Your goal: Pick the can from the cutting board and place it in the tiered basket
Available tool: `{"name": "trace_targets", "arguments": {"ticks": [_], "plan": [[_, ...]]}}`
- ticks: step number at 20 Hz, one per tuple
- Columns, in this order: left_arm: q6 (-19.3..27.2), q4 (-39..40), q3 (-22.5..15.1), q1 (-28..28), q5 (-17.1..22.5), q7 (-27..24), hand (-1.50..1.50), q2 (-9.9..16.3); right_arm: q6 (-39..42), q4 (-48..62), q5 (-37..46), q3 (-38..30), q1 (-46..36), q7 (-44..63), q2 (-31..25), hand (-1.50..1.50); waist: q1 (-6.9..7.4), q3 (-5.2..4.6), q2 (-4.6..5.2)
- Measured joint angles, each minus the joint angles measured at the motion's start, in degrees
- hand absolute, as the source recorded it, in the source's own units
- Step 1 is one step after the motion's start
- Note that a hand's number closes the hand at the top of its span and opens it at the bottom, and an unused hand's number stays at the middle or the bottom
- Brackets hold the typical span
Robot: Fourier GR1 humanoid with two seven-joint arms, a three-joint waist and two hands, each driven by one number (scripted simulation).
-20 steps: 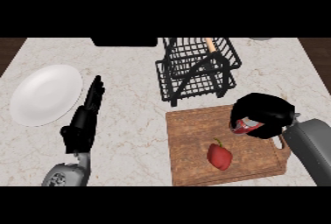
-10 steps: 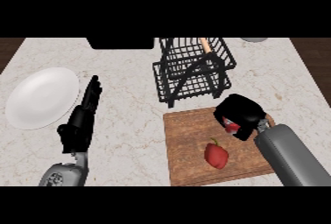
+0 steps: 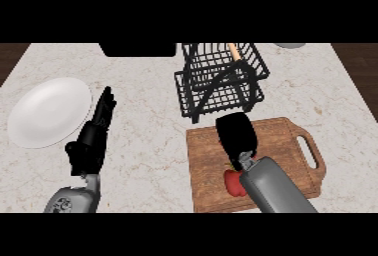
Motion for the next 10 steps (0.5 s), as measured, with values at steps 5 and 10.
{"name": "trace_targets", "arguments": {"ticks": [5, 10], "plan": [[-0.1, 1.0, -0.6, -1.4, -0.2, 0.3, 0.0, -0.7, 5.3, -11.1, -2.7, 6.1, -2.9, 20.2, 2.5, 1.5, 0.72, 0.31, 0.47], [0.4, 1.1, -1.3, -0.8, -0.9, -0.5, 0.0, -1.5, 10.5, -23.2, -7.3, 7.6, -10.2, 31.1, 2.9, 1.5, 1.13, 0.38, 0.58]]}}
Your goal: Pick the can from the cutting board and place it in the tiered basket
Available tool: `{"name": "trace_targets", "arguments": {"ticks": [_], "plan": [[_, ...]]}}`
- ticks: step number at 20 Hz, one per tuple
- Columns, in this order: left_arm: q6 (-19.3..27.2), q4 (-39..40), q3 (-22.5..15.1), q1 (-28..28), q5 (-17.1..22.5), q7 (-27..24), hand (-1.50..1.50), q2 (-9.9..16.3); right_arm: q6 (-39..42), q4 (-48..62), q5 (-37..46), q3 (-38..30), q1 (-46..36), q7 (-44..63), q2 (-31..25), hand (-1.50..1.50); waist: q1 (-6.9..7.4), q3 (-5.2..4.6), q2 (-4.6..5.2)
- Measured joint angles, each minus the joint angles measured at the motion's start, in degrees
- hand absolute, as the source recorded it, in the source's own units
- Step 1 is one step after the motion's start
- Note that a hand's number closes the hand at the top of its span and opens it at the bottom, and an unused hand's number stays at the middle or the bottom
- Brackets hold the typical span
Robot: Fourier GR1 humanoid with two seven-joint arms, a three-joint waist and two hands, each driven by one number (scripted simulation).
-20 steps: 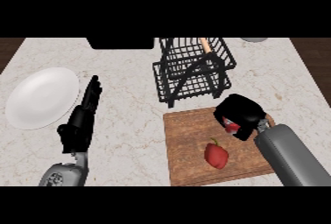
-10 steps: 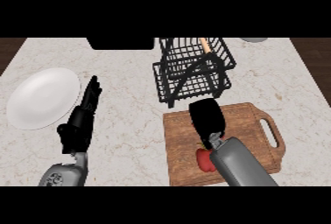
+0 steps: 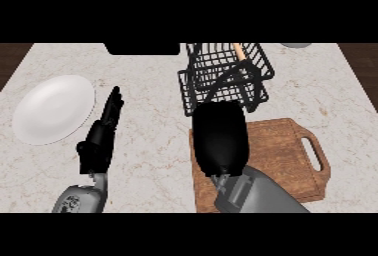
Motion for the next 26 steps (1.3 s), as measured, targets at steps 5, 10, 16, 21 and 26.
{"name": "trace_targets", "arguments": {"ticks": [5, 10, 16, 21, 26], "plan": [[-0.4, 0.2, 0.5, -0.6, 0.3, 0.4, 0.0, 0.3, 3.7, -6.7, -6.1, -3.6, -8.0, 4.0, -0.3, 1.5, 0.03, 0.0, 0.08], [-1.1, 0.3, 1.1, -0.9, 0.8, 0.3, 0.0, 0.8, 5.6, -7.9, -11.3, -8.9, -15.4, 6.7, -0.3, 1.5, 0.13, 0.0, 0.17], [-1.0, 1.1, 0.8, -1.8, 0.3, 0.0, 0.0, 0.2, 2.8, -4.2, -18.5, -16.2, -23.2, 9.9, -0.1, 1.5, 0.52, 0.02, 0.44], [-0.8, 1.2, 0.5, -1.6, -0.1, -0.6, 0.0, -0.1, 1.1, 3.8, -18.5, -18.8, -28.8, 9.5, 0.1, 1.5, 0.65, 0.03, 0.65], [-1.4, -0.4, 0.7, -0.3, 0.2, -0.5, 0.0, 0.4, 0.2, 12.1, -14.8, -21.9, -32.6, 6.7, -0.7, 1.5, 0.69, 0.06, 0.75]]}}
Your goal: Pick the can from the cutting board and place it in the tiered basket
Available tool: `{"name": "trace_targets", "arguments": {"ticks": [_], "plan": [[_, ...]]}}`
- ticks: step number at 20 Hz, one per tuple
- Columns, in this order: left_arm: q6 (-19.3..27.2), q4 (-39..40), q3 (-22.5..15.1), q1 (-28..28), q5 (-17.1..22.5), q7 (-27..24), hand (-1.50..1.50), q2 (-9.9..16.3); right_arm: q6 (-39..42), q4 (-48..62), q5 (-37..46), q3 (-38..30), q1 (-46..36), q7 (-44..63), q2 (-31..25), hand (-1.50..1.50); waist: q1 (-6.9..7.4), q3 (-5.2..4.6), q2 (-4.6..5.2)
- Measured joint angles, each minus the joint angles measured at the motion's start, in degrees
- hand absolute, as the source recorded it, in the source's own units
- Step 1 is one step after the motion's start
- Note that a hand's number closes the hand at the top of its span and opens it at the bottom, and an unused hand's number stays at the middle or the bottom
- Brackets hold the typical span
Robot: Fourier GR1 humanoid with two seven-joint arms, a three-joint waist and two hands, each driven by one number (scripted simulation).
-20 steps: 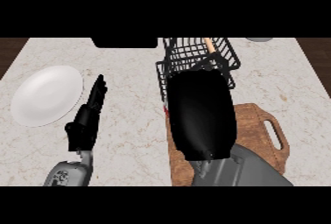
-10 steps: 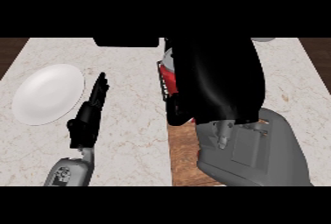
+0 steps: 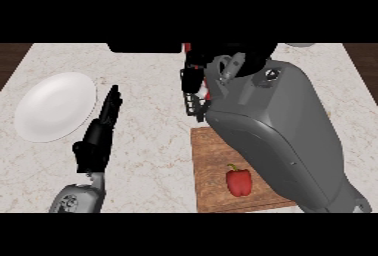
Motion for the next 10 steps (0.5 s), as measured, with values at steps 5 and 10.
{"name": "trace_targets", "arguments": {"ticks": [5, 10], "plan": [[-0.1, 0.6, 0.7, -0.1, 0.3, -0.4, 0.0, 0.0, -1.4, 7.7, 3.5, -2.5, -1.5, -4.3, -2.0, 1.5, -0.21, 0.01, 0.12], [-0.3, -0.1, 1.2, -1.2, 0.2, 1.1, 0.0, 0.1, -3.8, 13.4, 6.2, -4.0, -1.5, -8.0, -3.5, 1.5, -0.37, 0.04, 0.13]]}}
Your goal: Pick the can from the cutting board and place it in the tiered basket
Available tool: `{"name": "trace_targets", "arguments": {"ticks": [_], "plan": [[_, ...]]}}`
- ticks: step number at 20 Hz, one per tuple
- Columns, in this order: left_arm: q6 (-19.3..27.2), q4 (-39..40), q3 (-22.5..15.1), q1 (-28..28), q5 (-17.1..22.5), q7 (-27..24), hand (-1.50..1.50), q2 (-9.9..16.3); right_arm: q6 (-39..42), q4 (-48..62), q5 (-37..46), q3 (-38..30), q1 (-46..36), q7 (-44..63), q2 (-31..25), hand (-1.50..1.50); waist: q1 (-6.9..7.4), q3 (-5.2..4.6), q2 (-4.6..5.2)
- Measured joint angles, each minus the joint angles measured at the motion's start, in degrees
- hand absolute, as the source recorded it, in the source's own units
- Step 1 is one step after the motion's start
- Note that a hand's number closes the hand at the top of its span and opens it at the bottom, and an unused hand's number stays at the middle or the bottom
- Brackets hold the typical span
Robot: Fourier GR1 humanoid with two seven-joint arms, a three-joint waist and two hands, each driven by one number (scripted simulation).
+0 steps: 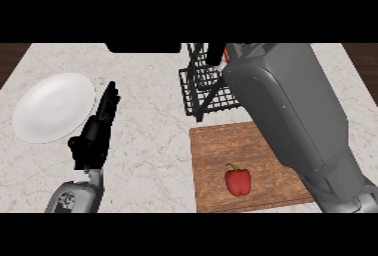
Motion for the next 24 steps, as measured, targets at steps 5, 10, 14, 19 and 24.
{"name": "trace_targets", "arguments": {"ticks": [5, 10, 14, 19, 24], "plan": [[0.1, 0.8, 0.1, -0.5, -0.4, -0.3, 0.0, -0.2, -8.1, 2.8, -0.7, -5.9, 3.2, 0.2, 1.6, -1.5, 0.0, 0.01, 0.11], [-0.7, 0.3, 0.3, 0.5, 0.1, -0.4, 0.0, 0.2, -14.9, 4.2, -3.5, -10.4, 4.3, -0.8, 3.5, -1.5, 0.14, 0.0, -0.01], [-0.2, 0.0, 0.3, 0.6, -0.5, -0.6, 0.0, 0.0, -21.4, 2.2, -5.3, -14.0, 5.4, -2.1, 3.8, -1.5, -0.12, 0.03, -0.03], [0.1, -0.4, 0.1, 1.1, -0.7, -0.5, 0.0, -0.4, -25.7, -3.7, -6.0, -18.2, 7.1, 0.1, 1.4, -1.5, -0.79, 0.03, -0.24], [0.6, -0.7, 0.8, 2.2, -0.7, -0.7, 0.0, -0.3, -25.2, -14.5, -9.4, -23.6, 13.4, 2.6, -1.4, -1.5, -1.83, 0.06, -0.57]]}}
